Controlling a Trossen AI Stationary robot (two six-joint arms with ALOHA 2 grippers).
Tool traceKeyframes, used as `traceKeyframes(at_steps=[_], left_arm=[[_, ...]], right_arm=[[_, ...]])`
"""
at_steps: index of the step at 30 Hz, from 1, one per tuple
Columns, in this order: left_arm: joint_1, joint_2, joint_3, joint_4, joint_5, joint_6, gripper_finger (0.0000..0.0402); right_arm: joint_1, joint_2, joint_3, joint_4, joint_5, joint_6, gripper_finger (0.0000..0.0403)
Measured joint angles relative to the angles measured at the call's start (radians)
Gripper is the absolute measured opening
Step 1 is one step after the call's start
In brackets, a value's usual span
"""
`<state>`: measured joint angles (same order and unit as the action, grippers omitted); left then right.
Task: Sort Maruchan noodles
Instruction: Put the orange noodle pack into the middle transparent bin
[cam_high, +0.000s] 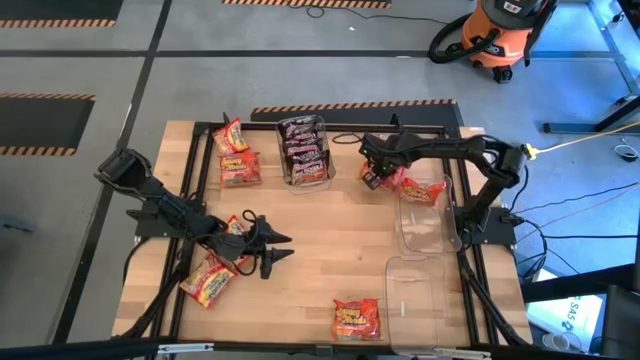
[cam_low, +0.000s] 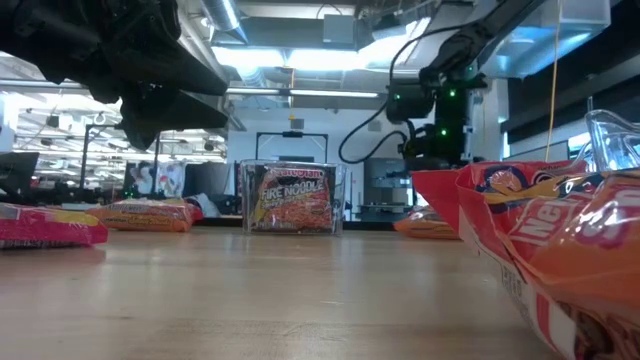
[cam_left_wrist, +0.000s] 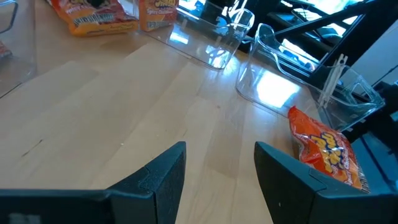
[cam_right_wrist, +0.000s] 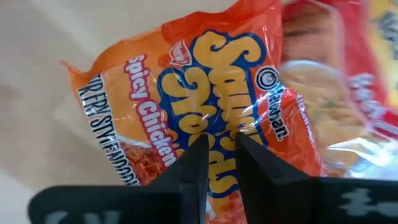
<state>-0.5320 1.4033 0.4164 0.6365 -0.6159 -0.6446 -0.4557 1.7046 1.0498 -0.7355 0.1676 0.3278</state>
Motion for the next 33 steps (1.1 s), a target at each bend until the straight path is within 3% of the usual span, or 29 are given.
traceKeyframes(at_steps=[16, 33], left_arm=[[0.000, 0.000, 0.000, 0.003, 0.000, -0.008, 0.0186], [0.010, 0.000, 0.009, 0.010, -0.007, -0.033, 0.0186]], right_arm=[[0.263, 0.000, 0.017, 0.085, -0.198, 0.060, 0.0058], [0.466, 0.110, 0.016, 0.518, -0.240, 0.114, 0.0058]])
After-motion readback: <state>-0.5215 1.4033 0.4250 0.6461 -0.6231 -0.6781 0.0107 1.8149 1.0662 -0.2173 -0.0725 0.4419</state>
